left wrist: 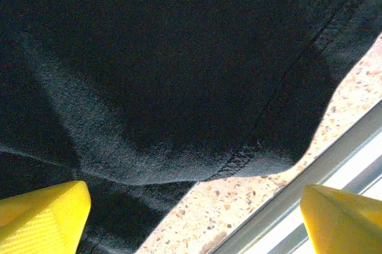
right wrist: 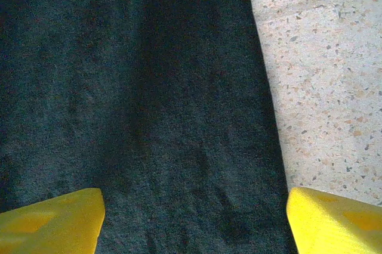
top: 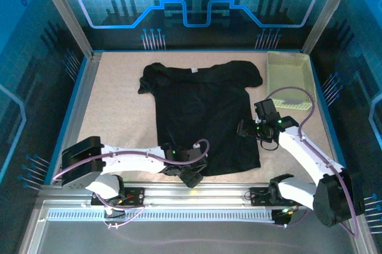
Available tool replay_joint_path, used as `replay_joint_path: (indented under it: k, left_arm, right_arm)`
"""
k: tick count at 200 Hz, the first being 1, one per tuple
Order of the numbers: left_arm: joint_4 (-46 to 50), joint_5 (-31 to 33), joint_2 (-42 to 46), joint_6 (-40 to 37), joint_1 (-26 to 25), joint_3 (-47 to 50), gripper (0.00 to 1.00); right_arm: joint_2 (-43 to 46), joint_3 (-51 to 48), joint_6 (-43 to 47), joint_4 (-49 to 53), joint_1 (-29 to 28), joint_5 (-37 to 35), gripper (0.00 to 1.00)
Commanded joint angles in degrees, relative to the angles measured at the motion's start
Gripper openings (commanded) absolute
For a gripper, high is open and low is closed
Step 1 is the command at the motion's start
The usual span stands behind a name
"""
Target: Fold the inside-out t-shirt
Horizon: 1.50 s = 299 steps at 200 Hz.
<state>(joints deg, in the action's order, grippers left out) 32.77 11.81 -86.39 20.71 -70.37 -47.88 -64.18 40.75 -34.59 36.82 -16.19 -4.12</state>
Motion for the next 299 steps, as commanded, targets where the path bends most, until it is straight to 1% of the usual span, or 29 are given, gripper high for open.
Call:
replay_joint_path:
  k: [1,26,47,71,99,112,140,191,207,230,256,278,299]
  left_arm:
    - [0.38,1.28,-2.00,-2.37,-0.49,-2.78,0.93]
    - [0.58,2.67,-4.08,-2.61,-0.56,-3.69,0.97]
    - [0.80,5.26,-5.63,-1.89,-0.56,-4.91,0.97]
    - [1.46,10.20,-7.83,-0.27,-0.48,-6.49,0.93]
    - [2.58,15.05,-8.38,1.35,-0.47,-7.14,0.78]
    - [2.12,14.91,-7.65,1.35,-0.41,-6.99,0.73]
    - [1.61,14.65,-5.86,1.03,-0.38,-6.63,0.56]
    - [-0.66,13.82,-5.19,0.92,-0.22,-5.78,0.21]
    - [-1.53,13.86,-5.01,1.18,-0.12,-5.74,0.15]
    - [-2.85,13.86,-4.06,2.05,0.65,-6.07,0.08]
    - [-4.09,13.51,-1.78,3.50,2.47,-6.36,0.01]
    - [-6.12,10.92,0.96,3.91,5.03,-5.57,0.00]
    - [-7.49,8.28,2.93,3.60,7.50,-5.54,0.00]
  right_arm:
    - [-0.68,-0.76,-1.01,-0.96,-0.57,-0.66,0.82]
    - [-1.10,-0.76,-0.63,-1.05,-0.28,-0.60,0.82]
    - [-1.21,-0.85,-0.65,-1.22,0.03,-0.37,0.82]
    - [-1.36,-0.94,-0.66,-1.69,0.13,-0.02,0.82]
    - [-1.38,-0.66,-0.29,-1.49,0.27,0.34,0.82]
    - [-1.38,-0.63,-0.22,-1.40,0.26,0.52,0.82]
    - [-0.86,-0.76,-0.22,-1.32,0.19,0.73,0.82]
    - [1.45,-1.72,-0.31,-1.65,-0.73,0.78,0.82]
    - [2.62,-2.09,-0.13,-1.88,-1.71,0.99,0.82]
    - [5.35,-2.50,0.44,-2.51,-4.50,1.30,0.81]
    - [9.64,-3.65,1.08,-4.06,-10.21,0.45,0.81]
    - [13.43,-4.97,1.73,-6.36,-15.74,-0.69,0.81]
    - [17.25,-7.63,1.94,-11.00,-22.57,-2.27,0.81]
